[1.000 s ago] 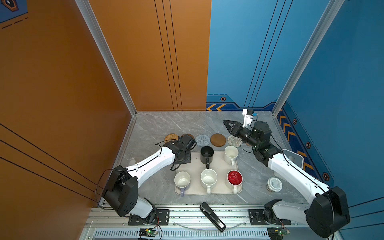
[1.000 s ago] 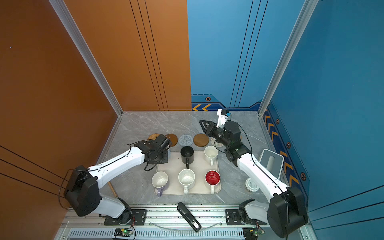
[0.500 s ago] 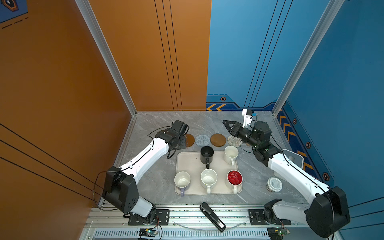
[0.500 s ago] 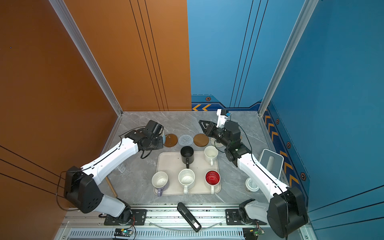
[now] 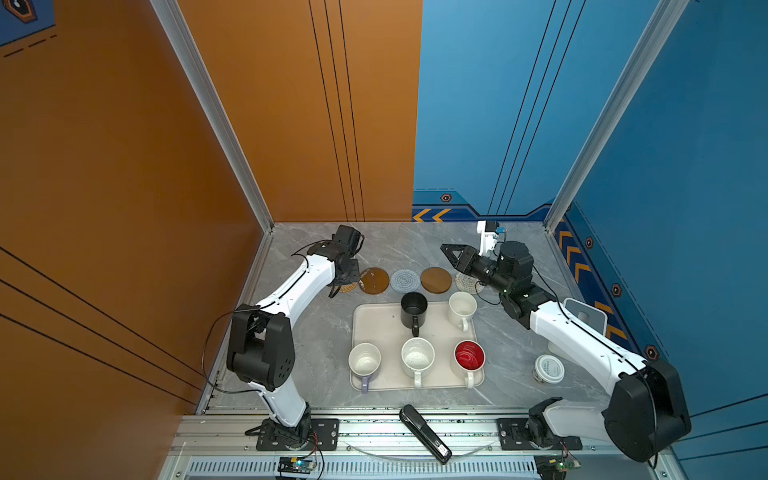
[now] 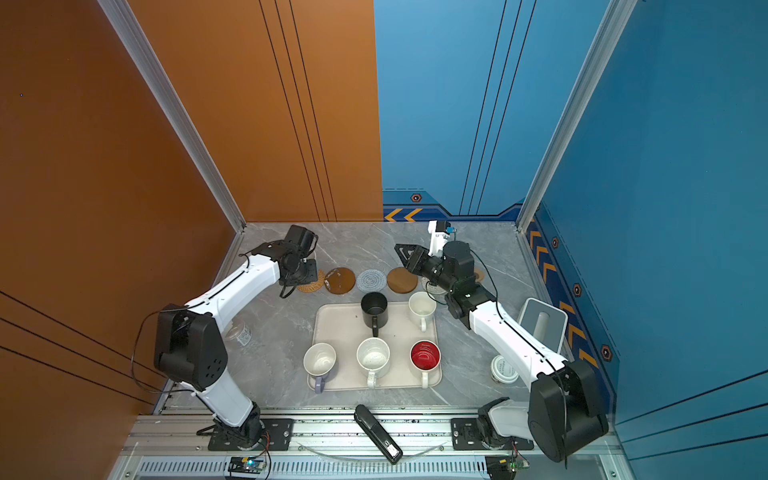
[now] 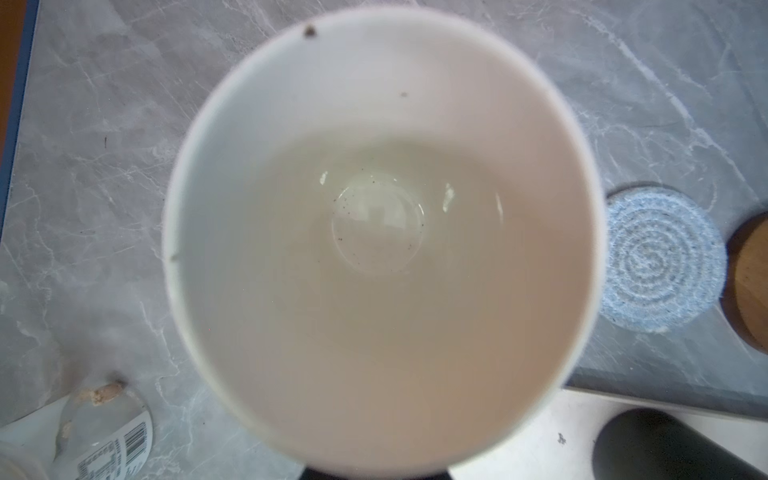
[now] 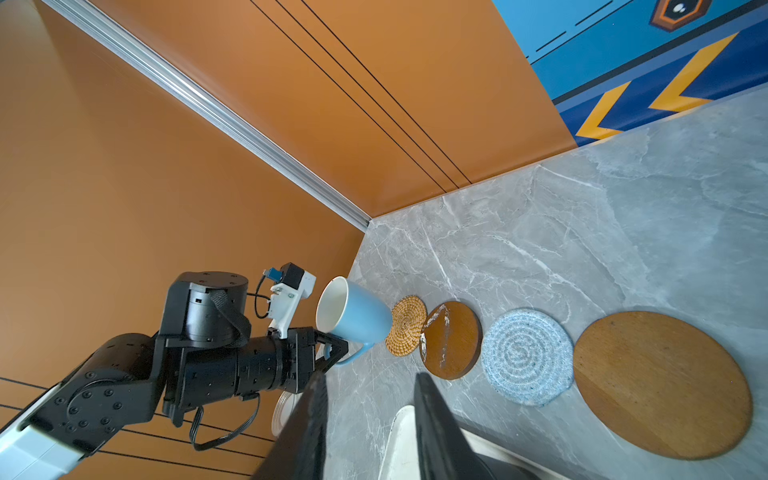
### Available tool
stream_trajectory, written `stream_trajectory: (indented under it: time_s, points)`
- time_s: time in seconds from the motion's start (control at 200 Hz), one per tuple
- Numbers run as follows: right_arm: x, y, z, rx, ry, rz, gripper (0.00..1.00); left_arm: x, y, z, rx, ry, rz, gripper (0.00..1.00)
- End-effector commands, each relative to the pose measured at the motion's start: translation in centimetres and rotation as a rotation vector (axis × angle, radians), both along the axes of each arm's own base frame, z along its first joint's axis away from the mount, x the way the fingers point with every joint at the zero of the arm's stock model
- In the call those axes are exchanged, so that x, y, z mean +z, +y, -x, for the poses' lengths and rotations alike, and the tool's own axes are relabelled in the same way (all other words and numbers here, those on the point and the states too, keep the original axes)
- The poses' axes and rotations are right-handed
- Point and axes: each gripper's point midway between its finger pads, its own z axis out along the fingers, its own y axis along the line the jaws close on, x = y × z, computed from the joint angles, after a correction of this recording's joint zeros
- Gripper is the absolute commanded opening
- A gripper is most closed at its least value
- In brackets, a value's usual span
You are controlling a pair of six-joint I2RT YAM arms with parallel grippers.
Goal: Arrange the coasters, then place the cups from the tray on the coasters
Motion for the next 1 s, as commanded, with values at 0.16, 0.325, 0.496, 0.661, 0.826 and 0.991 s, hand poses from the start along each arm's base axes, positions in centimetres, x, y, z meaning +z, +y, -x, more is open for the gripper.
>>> stream_trajectory:
  time_s: [0.16, 0.325, 0.496, 0.661, 0.826, 0.991]
  points:
    - [0.7, 0.2, -0.4, 0.011, 0.002, -0.004, 0.33, 0.1, 0.0, -3.2, 0.037, -0.067, 0.036, 0.00]
    - [0.6, 0.2, -0.4, 0.014, 0.008, -0.002, 0.33, -0.7, 0.0, -4.0, 0.050, -0.064, 0.039, 0.00]
    - [0.5, 0.4, -0.3, 0.021, 0.012, 0.002, 0.33, -1.4, 0.1, -4.3, 0.049, -0.049, 0.024, 0.00]
    - [0.5, 0.4, -0.4, 0.020, 0.015, 0.003, 0.33, -1.9, 0.5, -4.3, 0.056, -0.040, 0.005, 0.00]
    - [0.3, 0.7, -0.4, 0.026, 0.020, 0.004, 0.33, -2.3, 0.7, -4.2, 0.060, -0.030, 0.003, 0.00]
    - [0.2, 0.8, -0.4, 0.032, 0.023, 0.006, 0.32, -2.7, 0.8, -4.1, 0.062, -0.022, 0.000, 0.00]
